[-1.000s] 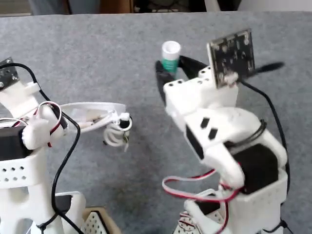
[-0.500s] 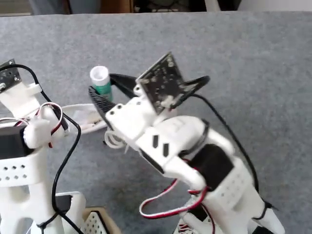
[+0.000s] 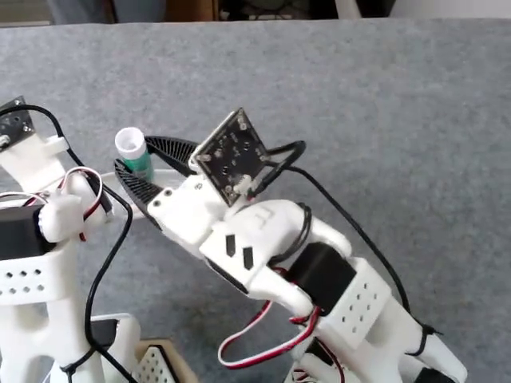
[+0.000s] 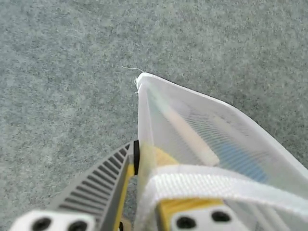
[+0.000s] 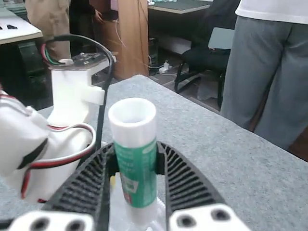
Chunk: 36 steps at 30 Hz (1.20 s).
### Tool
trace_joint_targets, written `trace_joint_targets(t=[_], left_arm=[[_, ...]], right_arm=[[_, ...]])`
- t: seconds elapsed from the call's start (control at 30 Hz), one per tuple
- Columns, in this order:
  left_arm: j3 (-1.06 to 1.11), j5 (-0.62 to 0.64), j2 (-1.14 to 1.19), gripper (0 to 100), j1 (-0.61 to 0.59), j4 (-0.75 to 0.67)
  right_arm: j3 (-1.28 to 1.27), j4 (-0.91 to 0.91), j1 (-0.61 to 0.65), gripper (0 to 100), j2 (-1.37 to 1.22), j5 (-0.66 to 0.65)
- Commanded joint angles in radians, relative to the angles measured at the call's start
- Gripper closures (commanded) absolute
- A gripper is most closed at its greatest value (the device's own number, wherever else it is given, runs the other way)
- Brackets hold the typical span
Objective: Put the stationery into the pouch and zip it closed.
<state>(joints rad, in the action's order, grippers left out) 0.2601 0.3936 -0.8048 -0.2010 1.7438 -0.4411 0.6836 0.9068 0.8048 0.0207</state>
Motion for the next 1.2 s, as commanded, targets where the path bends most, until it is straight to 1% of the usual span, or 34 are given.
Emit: trace_joint_targets(t=[0.0,0.07,0.27,0.4,0.47,0.57,0.63,0.8,0.93,1.0,1.07,1.17], left_arm=[[-0.015,0.011,-0.012,97,0.004,-0.029],[-0.015,0.011,-0.012,97,0.004,-0.029],[-0.008,0.011,-0.012,97,0.004,-0.029],[-0.015,0.011,-0.012,97,-0.044,-0.029],[-0.012,0.011,-0.012,97,-0.047,-0.029],[-0.01,0.011,-0.012,97,-0.047,-0.029],[-0.01,0.011,-0.012,97,-0.05,-0.029],[-0.016,0.011,-0.011,97,-0.051,-0.029],[-0.016,0.011,-0.008,97,-0.051,-0.029],[-0.016,0.011,-0.011,97,-0.048,-0.029],[-0.018,0.011,-0.012,97,-0.047,-0.029],[-0.018,0.011,-0.012,97,-0.047,-0.029]], right_arm=[[0.004,0.025,0.018,98.6,0.039,0.068],[0.001,0.046,0.018,98.6,0.042,0.098],[-0.021,0.049,0.012,98.6,0.047,0.104],[-0.027,0.049,0.012,97.9,0.039,0.095],[-0.053,0.049,0.012,94.6,0.039,0.095],[-0.088,0.049,0.012,85.9,0.039,0.095],[-0.101,0.049,0.012,83.0,0.039,0.095],[-0.097,0.041,0.012,83.5,0.039,0.094],[-0.096,0.04,0.012,91.7,0.044,0.094],[-0.087,0.04,0.012,92.1,0.047,0.092],[-0.064,0.049,0.006,89.2,0.048,0.092],[-0.015,0.094,-0.06,82.3,0.071,0.095]])
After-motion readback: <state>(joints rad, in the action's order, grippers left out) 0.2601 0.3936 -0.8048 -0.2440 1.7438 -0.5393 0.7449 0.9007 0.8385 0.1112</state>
